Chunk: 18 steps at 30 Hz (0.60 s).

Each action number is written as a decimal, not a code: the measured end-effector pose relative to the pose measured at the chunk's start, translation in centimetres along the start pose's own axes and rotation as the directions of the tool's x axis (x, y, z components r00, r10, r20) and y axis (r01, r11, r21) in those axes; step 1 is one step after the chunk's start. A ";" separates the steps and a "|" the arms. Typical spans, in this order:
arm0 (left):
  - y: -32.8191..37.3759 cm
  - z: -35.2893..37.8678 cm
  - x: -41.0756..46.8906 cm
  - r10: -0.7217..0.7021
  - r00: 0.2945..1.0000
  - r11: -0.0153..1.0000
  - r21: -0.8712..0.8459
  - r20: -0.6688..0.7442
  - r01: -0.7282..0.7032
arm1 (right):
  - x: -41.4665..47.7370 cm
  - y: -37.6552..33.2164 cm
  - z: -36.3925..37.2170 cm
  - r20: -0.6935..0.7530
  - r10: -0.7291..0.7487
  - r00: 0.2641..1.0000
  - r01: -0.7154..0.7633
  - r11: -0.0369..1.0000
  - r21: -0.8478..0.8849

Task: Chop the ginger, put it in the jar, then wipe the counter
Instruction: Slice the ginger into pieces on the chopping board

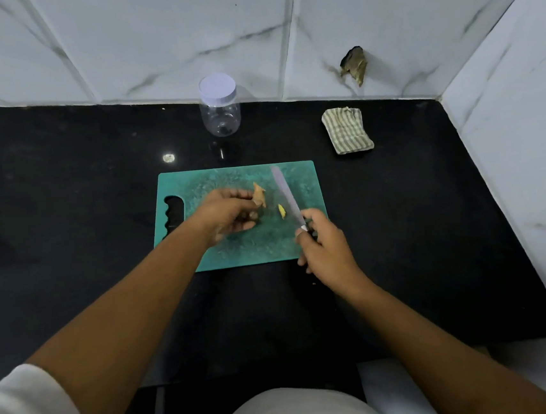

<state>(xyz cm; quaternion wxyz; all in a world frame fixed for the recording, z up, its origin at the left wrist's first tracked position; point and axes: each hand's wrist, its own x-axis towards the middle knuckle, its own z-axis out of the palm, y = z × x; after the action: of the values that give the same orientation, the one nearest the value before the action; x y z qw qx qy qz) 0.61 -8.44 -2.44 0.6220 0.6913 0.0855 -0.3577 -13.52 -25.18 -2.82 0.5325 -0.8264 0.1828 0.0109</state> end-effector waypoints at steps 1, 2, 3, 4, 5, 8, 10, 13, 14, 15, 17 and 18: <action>0.0 0.1 0.2 -0.011 1.000 0.998 -0.062 0.003 0.012 | 0.3 -0.3 0.0 -0.012 0.039 0.999 -0.038 0.998 0.053; 0.0 0.2 0.3 -0.014 1.000 0.995 -0.100 0.011 0.015 | 0.6 -0.6 0.1 -0.026 0.072 0.997 -0.069 0.993 0.093; -0.1 0.3 0.2 -0.009 1.000 0.993 -0.120 0.022 0.011 | 1.0 -0.8 0.1 -0.034 0.092 0.995 -0.088 0.989 0.116; -0.1 0.5 0.1 -0.003 0.999 0.991 -0.133 0.036 0.008 | 1.4 -1.0 0.1 -0.035 0.099 0.994 -0.094 0.988 0.122; -0.1 0.6 0.0 0.001 0.999 0.990 -0.140 0.044 0.005 | 1.7 -1.2 0.0 -0.036 0.095 0.995 -0.091 0.991 0.101; -0.4 0.7 -0.1 0.013 0.999 0.986 -0.167 0.033 -0.007 | 2.1 -1.8 0.1 0.007 0.104 0.995 -0.105 0.991 0.087; -0.5 0.6 -0.3 0.014 1.000 0.983 -0.184 0.019 -0.011 | 2.1 -1.6 0.3 0.013 0.125 0.992 -0.126 0.987 0.103; -0.8 0.3 -0.6 0.020 0.999 0.981 -0.196 0.031 -0.014 | 2.2 -0.9 0.4 0.002 0.125 0.992 -0.125 0.991 0.057; -0.8 0.3 -0.7 0.022 0.998 0.980 -0.196 0.051 -0.011 | 2.3 -0.6 0.5 0.004 0.106 0.994 -0.107 0.994 0.023; -0.8 0.3 -0.7 0.020 0.997 0.980 -0.200 0.077 -0.004 | 2.3 -0.4 0.4 0.008 0.080 0.997 -0.080 0.997 -0.019; -0.7 0.4 -1.0 0.010 0.989 0.976 -0.218 0.147 0.023 | 2.2 -0.5 0.2 0.016 0.008 1.000 -0.007 0.994 -0.108; -0.5 0.6 -1.2 0.005 0.983 0.973 -0.226 0.184 0.037 | 2.2 -0.5 0.2 0.016 -0.024 1.000 0.026 0.989 -0.144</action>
<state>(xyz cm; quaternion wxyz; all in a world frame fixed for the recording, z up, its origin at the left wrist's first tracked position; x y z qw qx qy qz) -0.77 -8.50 -2.11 0.6998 0.5783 0.0741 -0.4127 -11.27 -25.50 -2.91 0.4728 -0.8648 0.1676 0.0232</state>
